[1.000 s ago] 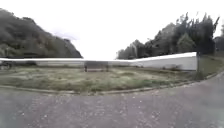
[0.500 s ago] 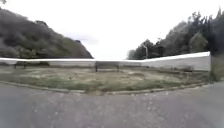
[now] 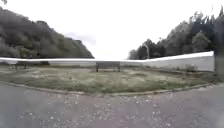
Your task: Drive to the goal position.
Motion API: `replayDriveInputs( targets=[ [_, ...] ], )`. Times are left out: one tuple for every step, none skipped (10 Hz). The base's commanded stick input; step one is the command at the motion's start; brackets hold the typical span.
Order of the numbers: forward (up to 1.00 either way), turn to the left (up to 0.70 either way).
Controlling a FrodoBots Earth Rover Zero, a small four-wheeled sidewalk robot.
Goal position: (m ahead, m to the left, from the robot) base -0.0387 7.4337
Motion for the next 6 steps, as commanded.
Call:
replayDriveInputs(
  targets=[
    [0.0,0.45],
    [0.0,0.45],
    [0.0,0.45],
    [0.0,0.45],
    [0.0,0.45],
    [0.0,0.45]
  ],
)
